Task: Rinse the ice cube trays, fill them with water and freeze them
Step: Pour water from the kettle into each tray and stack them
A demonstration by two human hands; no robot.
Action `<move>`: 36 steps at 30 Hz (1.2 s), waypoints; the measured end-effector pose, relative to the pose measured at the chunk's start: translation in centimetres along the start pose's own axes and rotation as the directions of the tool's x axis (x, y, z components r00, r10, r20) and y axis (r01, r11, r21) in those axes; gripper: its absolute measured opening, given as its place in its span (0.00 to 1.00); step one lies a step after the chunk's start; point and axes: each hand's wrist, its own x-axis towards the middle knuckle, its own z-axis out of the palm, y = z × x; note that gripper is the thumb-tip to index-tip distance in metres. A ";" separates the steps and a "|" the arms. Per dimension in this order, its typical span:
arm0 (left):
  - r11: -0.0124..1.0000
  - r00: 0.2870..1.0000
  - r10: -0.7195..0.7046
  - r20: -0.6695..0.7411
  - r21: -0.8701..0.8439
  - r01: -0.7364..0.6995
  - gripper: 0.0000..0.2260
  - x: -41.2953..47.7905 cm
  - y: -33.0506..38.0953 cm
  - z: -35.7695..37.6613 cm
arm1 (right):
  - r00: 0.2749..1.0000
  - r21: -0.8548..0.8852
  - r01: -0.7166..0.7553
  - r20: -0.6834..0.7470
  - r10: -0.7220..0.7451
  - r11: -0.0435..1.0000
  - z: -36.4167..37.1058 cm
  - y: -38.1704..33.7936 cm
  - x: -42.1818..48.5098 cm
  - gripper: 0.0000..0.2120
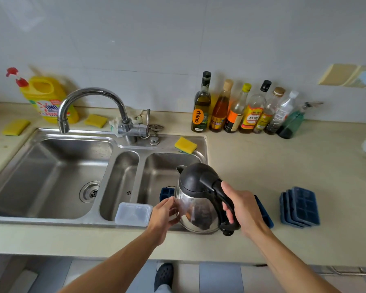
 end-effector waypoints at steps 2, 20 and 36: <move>1.000 1.000 -0.005 0.004 -0.003 0.005 0.13 -0.2 -0.1 0.0 | 1.000 -0.011 0.003 0.003 -0.003 1.000 0.1 -0.3 -0.1 0.30; 0.995 0.996 -0.076 -0.036 -0.073 0.073 0.14 0.2 -0.4 -0.6 | 0.999 -0.004 -0.003 0.045 0.003 1.000 1.2 -1.2 0.4 0.28; 0.987 0.990 -0.136 -0.044 -0.091 0.132 0.14 0.0 -0.2 -0.5 | 0.999 -0.018 -0.033 0.030 0.034 0.999 1.4 -2.0 0.1 0.27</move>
